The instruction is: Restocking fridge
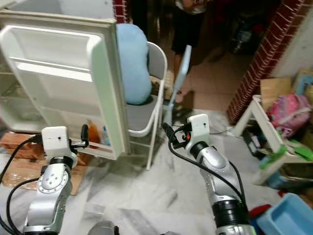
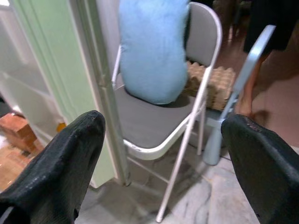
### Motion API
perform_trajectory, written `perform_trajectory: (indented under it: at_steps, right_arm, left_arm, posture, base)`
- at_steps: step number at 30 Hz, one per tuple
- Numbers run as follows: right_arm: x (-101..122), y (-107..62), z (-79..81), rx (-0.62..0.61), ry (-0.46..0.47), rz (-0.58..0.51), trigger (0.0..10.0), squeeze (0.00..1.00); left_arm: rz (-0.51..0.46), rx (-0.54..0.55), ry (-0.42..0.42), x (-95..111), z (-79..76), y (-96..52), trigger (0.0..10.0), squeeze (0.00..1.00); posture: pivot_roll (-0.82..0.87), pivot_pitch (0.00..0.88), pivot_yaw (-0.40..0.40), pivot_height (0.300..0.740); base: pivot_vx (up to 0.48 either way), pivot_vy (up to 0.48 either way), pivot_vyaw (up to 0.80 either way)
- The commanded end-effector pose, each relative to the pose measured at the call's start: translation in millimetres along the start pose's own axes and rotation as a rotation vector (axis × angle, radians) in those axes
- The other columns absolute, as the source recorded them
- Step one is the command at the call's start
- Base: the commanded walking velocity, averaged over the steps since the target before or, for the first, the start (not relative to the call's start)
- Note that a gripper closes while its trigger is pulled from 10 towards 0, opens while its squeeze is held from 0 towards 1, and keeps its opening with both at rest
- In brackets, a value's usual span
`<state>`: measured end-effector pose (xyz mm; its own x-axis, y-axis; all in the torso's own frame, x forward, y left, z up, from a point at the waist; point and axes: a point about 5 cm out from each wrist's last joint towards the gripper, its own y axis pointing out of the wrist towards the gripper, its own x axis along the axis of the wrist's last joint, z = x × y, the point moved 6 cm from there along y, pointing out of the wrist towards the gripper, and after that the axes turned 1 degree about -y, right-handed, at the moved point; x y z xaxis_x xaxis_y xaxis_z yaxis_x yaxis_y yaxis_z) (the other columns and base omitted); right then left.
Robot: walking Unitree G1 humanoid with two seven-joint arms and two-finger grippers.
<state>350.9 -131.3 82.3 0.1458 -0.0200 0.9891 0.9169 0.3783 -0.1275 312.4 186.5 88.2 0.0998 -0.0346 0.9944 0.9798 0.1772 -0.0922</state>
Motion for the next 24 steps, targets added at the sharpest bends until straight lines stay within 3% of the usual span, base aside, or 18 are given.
perform_trajectory:
  at_steps: [1,19,24]
  right_arm:
    - [7,-0.4,-2.0,-0.010,-0.008,-0.024,10.0,0.00]
    - [18,3.2,-2.4,-0.020,-0.036,-0.069,10.0,0.00]
    - [24,4.6,-3.0,-0.028,-0.041,-0.093,10.0,0.00]
  left_arm:
    - [-0.016,-0.002,-0.008,4,0.4,0.0,10.0,0.00]
    - [-0.008,0.006,-0.018,2,1.7,-0.4,10.0,0.00]
    - [-0.001,0.012,-0.017,1,2.6,-0.5,10.0,0.00]
  posture:
    - [0.06,0.000,-0.041,0.740]
    - [0.06,0.000,-0.045,0.740]
    - [0.06,0.000,-0.046,0.740]
  base:
    - [0.274,0.000,0.00]
    - [0.321,0.000,0.00]
    - [0.000,0.000,0.09]
